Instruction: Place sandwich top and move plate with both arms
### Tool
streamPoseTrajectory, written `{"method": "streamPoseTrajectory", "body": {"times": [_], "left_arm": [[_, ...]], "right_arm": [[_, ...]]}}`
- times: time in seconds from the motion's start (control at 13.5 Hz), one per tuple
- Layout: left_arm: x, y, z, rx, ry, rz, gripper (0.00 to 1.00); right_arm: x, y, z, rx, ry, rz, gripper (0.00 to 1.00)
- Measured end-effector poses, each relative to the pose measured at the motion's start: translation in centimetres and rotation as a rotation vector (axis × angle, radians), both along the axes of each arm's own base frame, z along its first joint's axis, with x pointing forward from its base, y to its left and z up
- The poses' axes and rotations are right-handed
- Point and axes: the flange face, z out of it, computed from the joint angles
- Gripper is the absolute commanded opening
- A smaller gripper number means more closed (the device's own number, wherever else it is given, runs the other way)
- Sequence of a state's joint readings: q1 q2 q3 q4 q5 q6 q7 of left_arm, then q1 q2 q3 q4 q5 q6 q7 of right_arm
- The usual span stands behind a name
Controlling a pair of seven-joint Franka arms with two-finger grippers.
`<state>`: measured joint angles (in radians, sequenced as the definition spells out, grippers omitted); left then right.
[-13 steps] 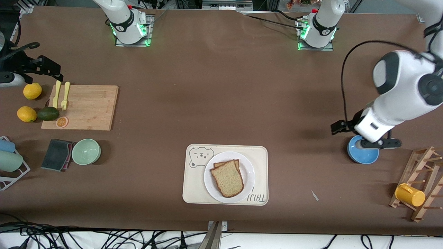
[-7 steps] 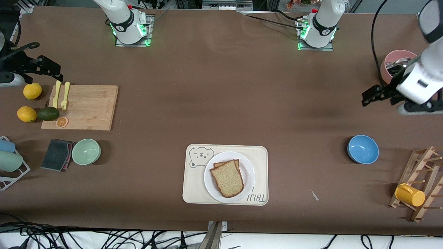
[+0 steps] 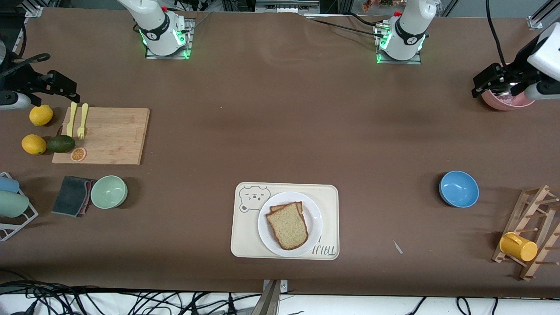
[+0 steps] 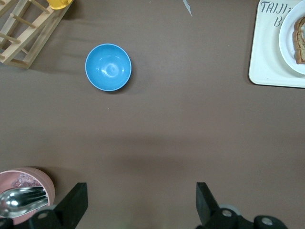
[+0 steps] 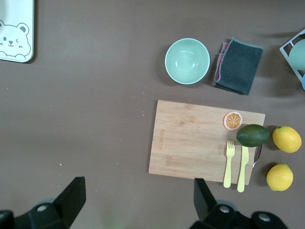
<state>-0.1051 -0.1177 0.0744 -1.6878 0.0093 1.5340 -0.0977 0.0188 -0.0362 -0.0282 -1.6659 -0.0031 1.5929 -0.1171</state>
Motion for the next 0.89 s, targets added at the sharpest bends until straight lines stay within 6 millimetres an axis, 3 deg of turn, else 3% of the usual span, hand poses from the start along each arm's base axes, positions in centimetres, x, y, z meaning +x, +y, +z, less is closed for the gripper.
{"method": "streamPoseTrajectory", "body": {"times": [0.89], "left_arm": [[0.20,-0.05,-0.26,0.001,0.008,0.011,1.00]], "right_arm": [[0.14,-0.01,-0.28,0.000,0.005,0.000,1.00]]}}
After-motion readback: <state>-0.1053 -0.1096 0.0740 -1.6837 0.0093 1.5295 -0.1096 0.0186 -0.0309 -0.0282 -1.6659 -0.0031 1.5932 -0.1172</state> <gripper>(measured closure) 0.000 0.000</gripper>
